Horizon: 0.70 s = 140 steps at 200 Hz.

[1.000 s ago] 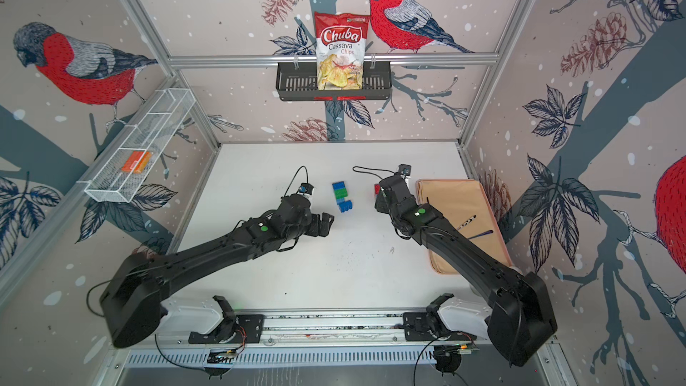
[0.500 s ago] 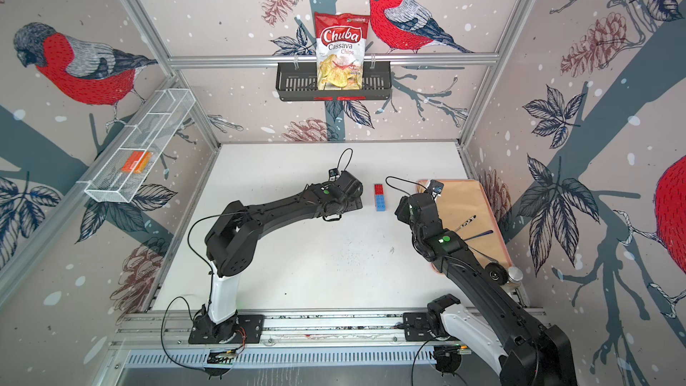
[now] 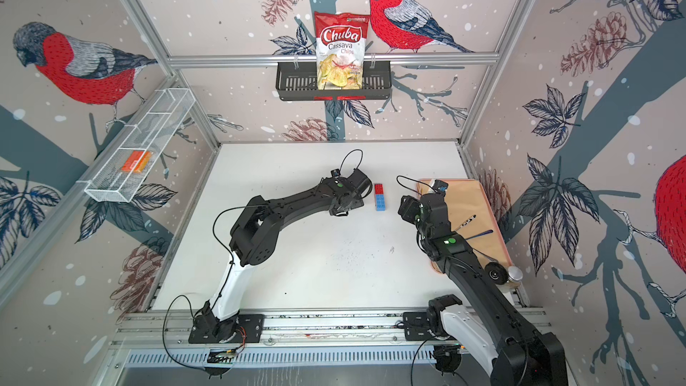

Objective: Assemble a rectangle with lego
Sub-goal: Pick up the lego brick from the center of the board.

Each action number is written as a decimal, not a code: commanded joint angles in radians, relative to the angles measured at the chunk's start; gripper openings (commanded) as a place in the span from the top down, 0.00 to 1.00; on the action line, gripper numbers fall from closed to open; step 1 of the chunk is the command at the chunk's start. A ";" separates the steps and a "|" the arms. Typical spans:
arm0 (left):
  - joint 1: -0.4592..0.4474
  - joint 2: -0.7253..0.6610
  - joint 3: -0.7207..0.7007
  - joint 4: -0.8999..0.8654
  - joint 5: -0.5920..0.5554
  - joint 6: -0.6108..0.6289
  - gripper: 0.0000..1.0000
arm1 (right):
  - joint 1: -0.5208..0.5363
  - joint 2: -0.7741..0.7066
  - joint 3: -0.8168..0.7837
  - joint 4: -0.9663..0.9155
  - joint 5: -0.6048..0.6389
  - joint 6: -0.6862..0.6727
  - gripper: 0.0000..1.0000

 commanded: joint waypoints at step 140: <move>-0.010 0.072 0.066 -0.071 -0.029 0.014 0.64 | -0.001 -0.007 -0.024 0.069 -0.043 -0.012 0.30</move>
